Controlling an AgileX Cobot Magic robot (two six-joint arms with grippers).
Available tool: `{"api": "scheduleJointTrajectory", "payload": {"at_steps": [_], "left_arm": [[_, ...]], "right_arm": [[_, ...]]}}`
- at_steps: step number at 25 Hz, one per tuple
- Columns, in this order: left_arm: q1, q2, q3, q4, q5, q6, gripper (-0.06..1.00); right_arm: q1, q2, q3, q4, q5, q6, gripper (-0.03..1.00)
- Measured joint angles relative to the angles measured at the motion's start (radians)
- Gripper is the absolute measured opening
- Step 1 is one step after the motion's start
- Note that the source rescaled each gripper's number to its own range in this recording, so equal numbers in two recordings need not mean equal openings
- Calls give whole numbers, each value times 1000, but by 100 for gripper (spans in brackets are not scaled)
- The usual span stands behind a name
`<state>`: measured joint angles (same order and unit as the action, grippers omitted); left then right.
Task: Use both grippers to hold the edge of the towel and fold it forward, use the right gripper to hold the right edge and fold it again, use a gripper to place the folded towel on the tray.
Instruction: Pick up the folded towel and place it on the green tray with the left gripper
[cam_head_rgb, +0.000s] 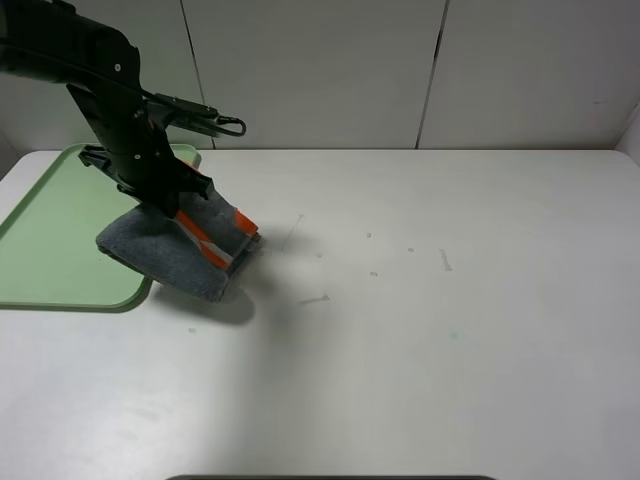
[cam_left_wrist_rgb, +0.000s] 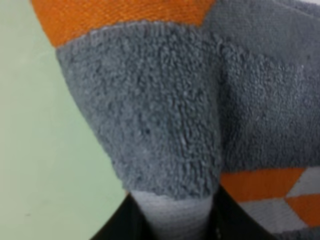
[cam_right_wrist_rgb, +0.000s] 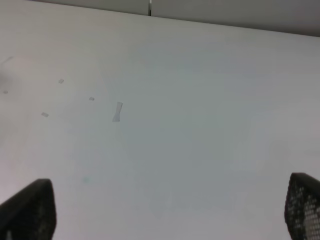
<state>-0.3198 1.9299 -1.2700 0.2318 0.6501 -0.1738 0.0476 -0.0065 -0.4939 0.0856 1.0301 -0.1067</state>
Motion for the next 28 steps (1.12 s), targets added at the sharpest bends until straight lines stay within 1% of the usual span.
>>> {"api": "scheduleJointTrajectory", "payload": {"at_steps": [6,16,23,28], "left_arm": [[77,-6,-39,2,42,45,16],[188,-40,-47,3,70,98,16],[259,-40,-47,79,77,106,16],[300,-40,-47,105,77,109,16]], "right_arm": [[0,0,0,0,0,0,100],[0,0,0,0,0,0,100],[0,0,0,0,0,0,100],[0,0,0,0,0,0,100]]}}
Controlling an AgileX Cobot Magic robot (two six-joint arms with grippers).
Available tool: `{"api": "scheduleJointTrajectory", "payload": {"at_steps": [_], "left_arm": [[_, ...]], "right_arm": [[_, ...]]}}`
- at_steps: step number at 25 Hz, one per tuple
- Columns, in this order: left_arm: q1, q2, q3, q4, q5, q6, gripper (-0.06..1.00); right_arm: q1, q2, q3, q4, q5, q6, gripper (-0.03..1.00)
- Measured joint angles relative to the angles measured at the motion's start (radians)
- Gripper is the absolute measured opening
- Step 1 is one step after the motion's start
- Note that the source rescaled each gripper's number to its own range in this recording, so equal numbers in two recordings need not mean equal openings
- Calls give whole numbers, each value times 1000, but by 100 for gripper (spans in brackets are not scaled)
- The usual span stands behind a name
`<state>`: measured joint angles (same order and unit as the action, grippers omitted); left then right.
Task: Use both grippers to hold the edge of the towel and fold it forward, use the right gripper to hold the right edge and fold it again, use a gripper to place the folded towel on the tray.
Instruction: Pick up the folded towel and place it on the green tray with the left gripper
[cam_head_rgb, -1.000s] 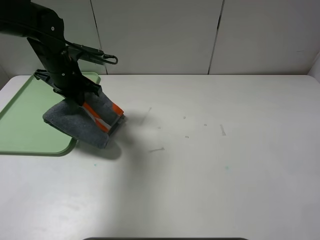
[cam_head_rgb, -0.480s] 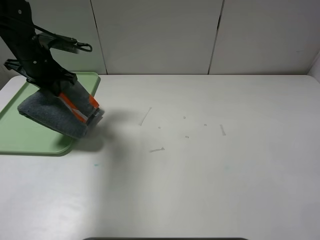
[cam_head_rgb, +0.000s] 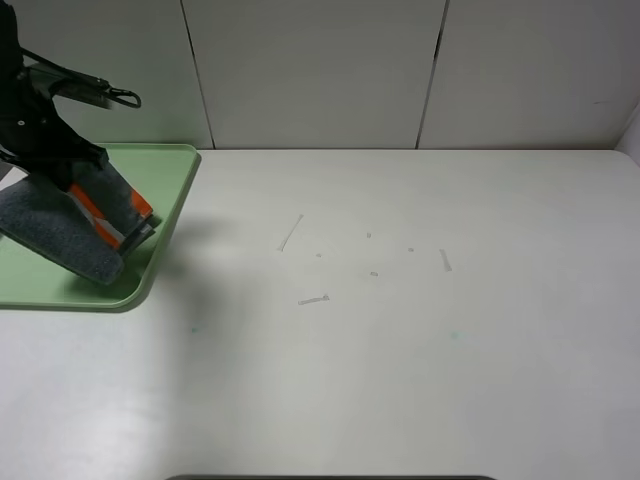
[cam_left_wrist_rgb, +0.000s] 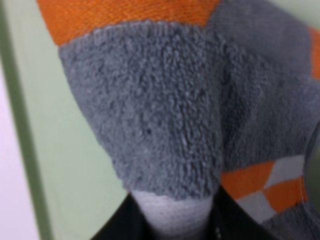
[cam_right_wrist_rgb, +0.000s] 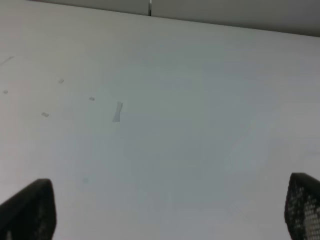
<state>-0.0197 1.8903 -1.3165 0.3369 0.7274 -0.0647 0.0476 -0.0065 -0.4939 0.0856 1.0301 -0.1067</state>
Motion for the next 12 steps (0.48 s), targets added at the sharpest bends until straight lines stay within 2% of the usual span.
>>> {"api": "scheduleJointTrajectory", "payload": {"at_steps": [12], "left_arm": [[8,0,0,36,-2,8,16]], "right_arm": [[0,0,0,0,0,0,100]]}}
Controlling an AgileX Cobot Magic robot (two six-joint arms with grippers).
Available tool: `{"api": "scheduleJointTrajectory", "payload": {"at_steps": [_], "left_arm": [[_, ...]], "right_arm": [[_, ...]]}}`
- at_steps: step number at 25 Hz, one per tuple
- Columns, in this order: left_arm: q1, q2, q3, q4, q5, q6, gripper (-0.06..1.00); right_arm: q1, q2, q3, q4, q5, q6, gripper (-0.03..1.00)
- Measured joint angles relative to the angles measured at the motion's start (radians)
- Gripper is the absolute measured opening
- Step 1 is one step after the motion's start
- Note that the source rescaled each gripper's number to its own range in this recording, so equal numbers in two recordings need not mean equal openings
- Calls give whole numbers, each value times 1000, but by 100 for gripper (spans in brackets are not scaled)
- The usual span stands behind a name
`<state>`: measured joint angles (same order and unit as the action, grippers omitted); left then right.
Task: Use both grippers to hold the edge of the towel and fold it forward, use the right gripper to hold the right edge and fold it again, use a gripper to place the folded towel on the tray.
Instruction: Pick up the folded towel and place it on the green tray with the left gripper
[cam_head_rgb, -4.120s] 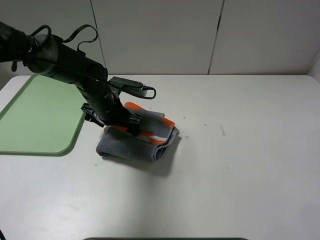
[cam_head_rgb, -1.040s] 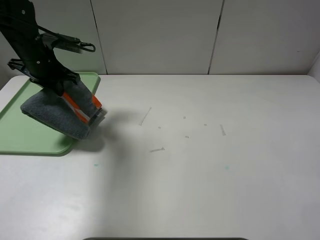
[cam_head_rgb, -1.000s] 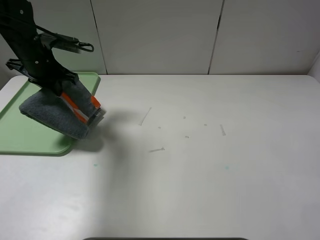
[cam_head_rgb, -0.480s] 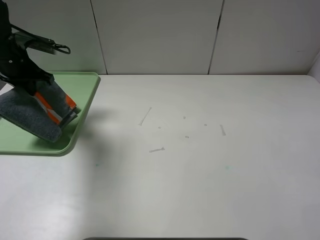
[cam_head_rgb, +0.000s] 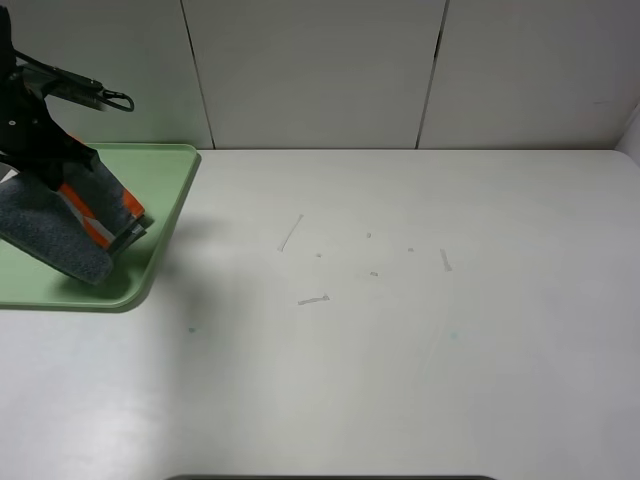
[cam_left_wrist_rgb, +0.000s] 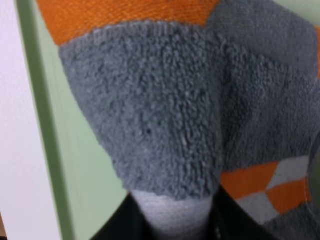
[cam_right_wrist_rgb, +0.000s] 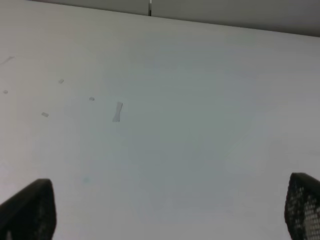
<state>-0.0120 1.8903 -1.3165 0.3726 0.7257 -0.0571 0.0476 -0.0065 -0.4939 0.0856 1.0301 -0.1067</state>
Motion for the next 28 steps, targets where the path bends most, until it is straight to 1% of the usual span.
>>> {"api": "scheduleJointTrajectory", "payload": {"at_steps": [3,4,5,6,8,10,11,12,14,17,28], "left_arm": [[0,0,0,1,0,0,17],[0,0,0,1,0,0,20],[0,0,0,1,-1,0,28],[0,0,0,3,-2,2,38],[0,0,0,6,-2,8,63],[0,0,0,7,1,11,84],[0,0,0,7,6,11,90],[1,0,0,7,13,11,94],[8,0,0,7,24,11,97],[17,0,0,8,46,11,99],[20,0,0,8,54,12,100]], "right_arm": [[0,0,0,0,0,0,100],[0,0,0,0,0,0,100],[0,0,0,0,0,0,100],[0,0,0,0,0,0,100],[0,0,0,0,0,0,100],[0,0,0,0,0,0,100],[0,0,0,0,0,0,100],[0,0,0,0,0,0,100],[0,0,0,0,0,0,100],[0,0,0,0,0,0,100],[0,0,0,0,0,0,100]]}}
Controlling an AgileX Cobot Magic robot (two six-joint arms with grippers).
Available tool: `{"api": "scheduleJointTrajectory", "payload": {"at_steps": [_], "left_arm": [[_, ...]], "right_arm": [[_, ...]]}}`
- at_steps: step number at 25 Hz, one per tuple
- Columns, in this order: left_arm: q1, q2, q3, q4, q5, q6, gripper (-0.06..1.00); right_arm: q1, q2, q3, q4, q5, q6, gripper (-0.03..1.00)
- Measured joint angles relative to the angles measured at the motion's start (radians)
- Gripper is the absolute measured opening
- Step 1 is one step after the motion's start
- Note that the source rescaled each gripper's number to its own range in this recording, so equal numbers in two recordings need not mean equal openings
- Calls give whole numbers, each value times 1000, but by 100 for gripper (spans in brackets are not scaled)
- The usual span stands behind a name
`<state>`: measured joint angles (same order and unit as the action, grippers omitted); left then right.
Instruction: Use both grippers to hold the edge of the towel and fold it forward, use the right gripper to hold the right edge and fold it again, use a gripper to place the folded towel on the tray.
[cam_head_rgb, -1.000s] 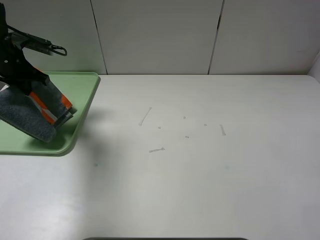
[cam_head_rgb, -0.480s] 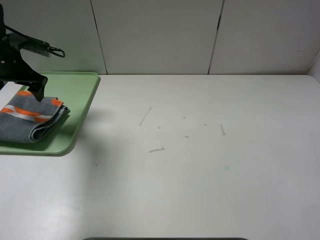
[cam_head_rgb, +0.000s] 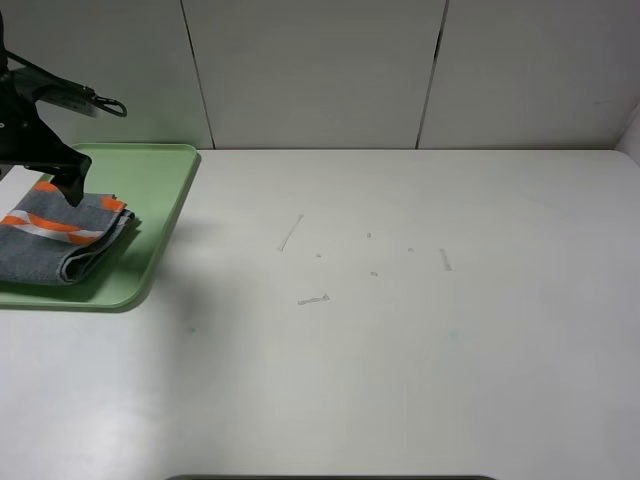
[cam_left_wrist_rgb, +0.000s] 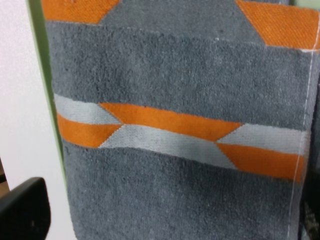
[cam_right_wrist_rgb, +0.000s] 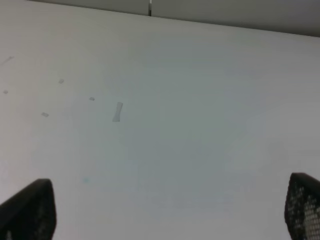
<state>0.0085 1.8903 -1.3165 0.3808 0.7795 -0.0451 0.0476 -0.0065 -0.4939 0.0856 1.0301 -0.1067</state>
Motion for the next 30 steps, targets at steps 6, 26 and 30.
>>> {"api": "scheduleJointTrajectory", "payload": {"at_steps": [6,26,30], "left_arm": [[0,0,0,-17,-2,0,100],[-104,-228,21,-168,205,45,100],[-129,-344,96,-176,221,45,100]], "right_arm": [[0,0,0,0,0,0,100],[0,0,0,0,0,0,100],[0,0,0,0,0,0,100]]}}
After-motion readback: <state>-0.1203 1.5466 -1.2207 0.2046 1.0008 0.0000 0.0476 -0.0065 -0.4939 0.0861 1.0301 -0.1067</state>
